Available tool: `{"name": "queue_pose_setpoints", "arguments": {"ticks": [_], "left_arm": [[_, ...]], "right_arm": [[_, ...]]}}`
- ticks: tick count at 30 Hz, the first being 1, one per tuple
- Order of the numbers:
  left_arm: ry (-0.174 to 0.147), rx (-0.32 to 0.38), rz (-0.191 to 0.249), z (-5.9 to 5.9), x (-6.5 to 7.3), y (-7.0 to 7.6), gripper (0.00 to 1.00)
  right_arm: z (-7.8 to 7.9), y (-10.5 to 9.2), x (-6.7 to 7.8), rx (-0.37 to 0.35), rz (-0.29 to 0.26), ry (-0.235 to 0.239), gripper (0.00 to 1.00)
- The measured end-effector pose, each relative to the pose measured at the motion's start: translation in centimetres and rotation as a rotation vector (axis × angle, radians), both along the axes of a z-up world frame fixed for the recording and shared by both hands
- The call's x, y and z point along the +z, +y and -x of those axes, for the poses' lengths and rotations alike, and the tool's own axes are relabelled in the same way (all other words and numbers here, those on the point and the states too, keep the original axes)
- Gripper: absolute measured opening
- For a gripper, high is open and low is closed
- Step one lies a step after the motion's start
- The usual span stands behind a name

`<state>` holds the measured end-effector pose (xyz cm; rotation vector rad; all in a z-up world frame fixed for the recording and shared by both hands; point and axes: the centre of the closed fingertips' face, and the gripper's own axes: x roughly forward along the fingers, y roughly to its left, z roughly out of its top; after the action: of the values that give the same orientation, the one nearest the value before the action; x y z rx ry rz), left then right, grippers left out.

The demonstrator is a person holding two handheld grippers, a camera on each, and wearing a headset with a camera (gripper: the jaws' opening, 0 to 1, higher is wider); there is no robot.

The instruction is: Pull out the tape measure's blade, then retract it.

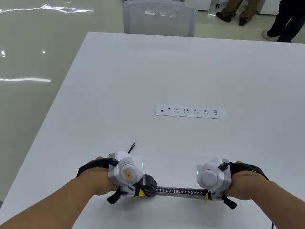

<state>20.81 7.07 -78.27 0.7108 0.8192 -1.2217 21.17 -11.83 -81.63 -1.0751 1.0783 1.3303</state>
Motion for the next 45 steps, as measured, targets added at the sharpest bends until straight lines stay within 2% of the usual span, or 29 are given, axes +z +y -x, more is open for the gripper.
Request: {"name": "queue_pose_setpoints", "arguments": {"ticks": [16,25,30,45], "left_arm": [[0.003,0.0,0.0,0.1,0.2,-0.1,0.3],[0.004,0.0,0.0,0.0,-0.1,0.1,0.3],[0.003,0.0,0.0,0.0,0.0,0.0,0.3],[0.007,-0.001,-0.007,0.0,-0.1,0.1,0.3]], "right_arm": [[0.1,-1.1,0.0,-0.004,0.012,0.0,0.11],[0.1,-1.6,0.0,-0.002,0.017,-0.003,0.11],[-0.1,-2.0,-0.3,-0.008,0.021,-0.003,0.11],[0.0,-3.0,0.2,-0.004,0.024,-0.005,0.11]]}}
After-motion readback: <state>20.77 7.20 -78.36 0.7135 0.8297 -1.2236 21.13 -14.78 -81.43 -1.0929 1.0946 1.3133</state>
